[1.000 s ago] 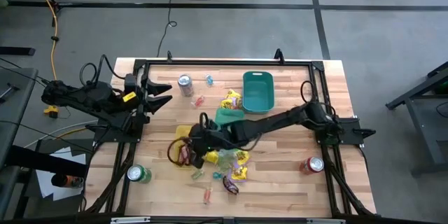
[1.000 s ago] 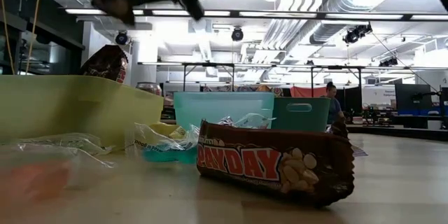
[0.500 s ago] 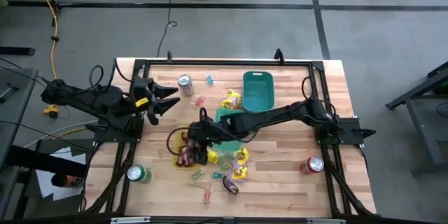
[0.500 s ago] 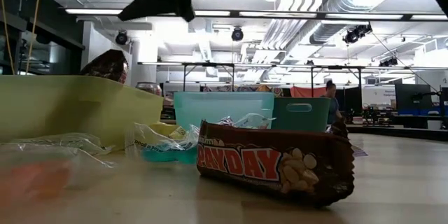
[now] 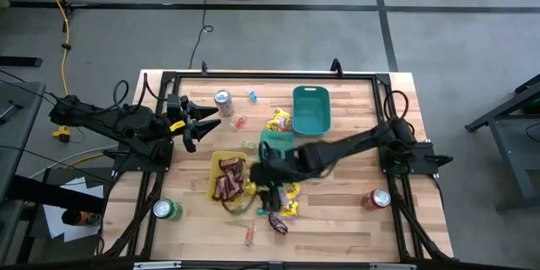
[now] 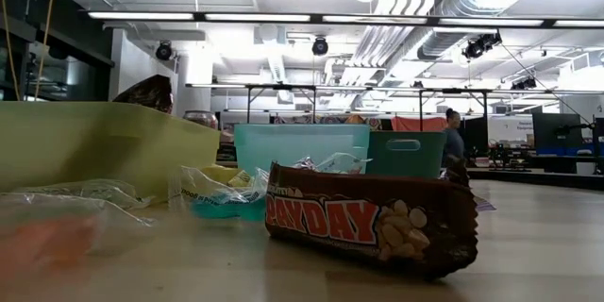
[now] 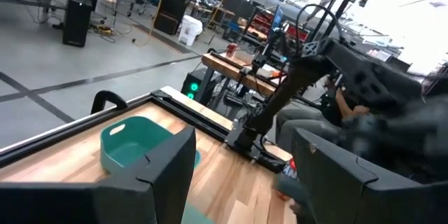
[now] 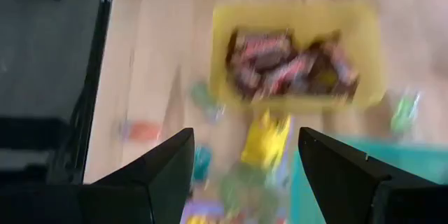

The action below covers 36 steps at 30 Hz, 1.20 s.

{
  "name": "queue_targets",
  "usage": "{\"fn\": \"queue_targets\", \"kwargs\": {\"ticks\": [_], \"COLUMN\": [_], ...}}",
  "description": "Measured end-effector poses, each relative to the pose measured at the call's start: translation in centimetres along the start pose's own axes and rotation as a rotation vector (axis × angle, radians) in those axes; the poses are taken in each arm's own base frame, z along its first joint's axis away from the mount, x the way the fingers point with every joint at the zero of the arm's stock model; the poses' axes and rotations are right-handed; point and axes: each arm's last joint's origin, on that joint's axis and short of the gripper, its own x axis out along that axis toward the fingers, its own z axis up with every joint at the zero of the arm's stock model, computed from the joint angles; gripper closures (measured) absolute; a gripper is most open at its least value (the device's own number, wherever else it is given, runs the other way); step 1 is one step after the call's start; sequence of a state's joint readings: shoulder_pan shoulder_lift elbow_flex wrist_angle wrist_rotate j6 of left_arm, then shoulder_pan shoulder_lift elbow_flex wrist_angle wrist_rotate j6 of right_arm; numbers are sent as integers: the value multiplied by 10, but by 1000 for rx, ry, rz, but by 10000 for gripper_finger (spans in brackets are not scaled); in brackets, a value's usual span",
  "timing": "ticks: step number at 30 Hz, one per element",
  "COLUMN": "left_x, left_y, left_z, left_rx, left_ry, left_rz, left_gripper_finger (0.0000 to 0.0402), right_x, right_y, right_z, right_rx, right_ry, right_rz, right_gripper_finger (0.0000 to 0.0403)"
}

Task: Sort candy
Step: Put the brown chocolate bar into the yellow bin

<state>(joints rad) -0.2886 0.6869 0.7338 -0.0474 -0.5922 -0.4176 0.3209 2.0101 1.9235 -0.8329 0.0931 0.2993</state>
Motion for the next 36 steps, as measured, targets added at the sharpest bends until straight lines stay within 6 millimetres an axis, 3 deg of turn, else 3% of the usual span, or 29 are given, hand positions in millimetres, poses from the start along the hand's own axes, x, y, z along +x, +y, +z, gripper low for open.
{"fn": "queue_targets", "kwargs": {"ticks": [8, 17, 26, 36], "left_x": [0, 0, -1, -3], "left_y": [0, 4, 8, 12], "left_z": [0, -8, -16, -23], "left_rx": [65, 126, 171, 221], "left_ry": [1, 76, 156, 230], "left_rz": [0, 29, 45, 76], "left_gripper_finger": [179, 179, 179, 179], "right_x": [16, 32, 57, 101], "right_y": [64, 102, 113, 101], "right_z": [-61, -99, -117, -133], "right_rx": [44, 148, 399, 462], "right_ry": [130, 143, 116, 176], "right_rz": [2, 144, 8, -92], "right_gripper_finger": [151, 151, 151, 151]}}
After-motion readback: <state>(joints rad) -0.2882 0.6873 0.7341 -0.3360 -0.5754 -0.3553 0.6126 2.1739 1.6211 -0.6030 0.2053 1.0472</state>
